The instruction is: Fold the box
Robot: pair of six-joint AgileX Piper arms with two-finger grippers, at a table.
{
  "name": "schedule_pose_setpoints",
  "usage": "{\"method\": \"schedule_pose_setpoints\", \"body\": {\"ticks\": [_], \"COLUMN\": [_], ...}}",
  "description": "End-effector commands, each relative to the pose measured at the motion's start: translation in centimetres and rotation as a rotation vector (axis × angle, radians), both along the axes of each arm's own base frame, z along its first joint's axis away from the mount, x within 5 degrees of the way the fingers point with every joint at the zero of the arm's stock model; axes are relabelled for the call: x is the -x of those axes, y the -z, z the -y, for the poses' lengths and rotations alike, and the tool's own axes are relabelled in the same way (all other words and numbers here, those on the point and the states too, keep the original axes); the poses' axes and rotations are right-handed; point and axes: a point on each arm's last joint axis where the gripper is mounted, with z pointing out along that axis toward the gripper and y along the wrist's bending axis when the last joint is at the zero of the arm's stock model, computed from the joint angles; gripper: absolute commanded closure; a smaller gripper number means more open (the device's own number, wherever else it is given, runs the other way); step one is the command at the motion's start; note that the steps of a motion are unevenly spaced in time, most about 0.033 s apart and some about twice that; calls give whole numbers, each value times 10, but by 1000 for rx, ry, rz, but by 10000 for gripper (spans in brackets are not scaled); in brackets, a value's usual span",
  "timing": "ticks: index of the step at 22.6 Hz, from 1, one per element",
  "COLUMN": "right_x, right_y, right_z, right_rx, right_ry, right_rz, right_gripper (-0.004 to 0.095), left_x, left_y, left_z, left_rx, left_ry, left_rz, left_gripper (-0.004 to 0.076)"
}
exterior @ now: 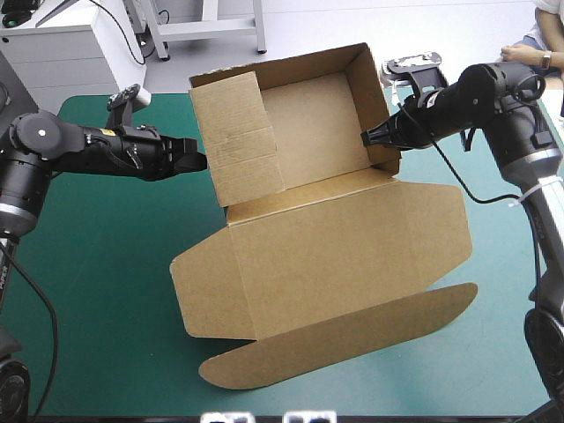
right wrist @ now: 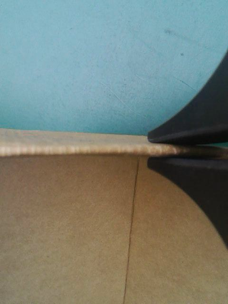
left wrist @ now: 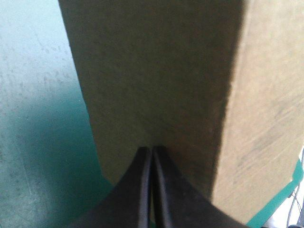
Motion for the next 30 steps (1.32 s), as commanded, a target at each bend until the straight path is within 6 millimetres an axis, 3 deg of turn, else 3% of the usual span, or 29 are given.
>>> {"method": "schedule_pose_setpoints", "body": {"ticks": [1,9,11,13,16,19,24,30], "right_x": [9,7,7,7,7,7,7,7], "right_y": [-23,-19,-19,-18,-18,-18,-18,-18], "right_z": [1,4,4,5,5,5,5,5], "right_rx": [-56,-14,-6,2,7,8,12,12], "right_ry": [3,13,13,15,17,17,14,14], "right_rz": [97,82,78,76,77,78,77,77], "right_gripper": [926,926,926,925,926,925,925,925], "left_x": [12,13,12,11,11,11,13,13], "left_y": [-24,-23,-22,-19,-19,-19,-25,-25], "left_z": [3,3,2,-1,-1,-1,4,4], "left_rx": [63,55,31,-20,-8,7,102,99], "left_ry": [-9,-2,-10,-22,-40,-51,-27,-29], "left_rz": [82,75,80,86,66,51,38,40], "left_gripper": [732,731,698,580,311,183,177,177]}}
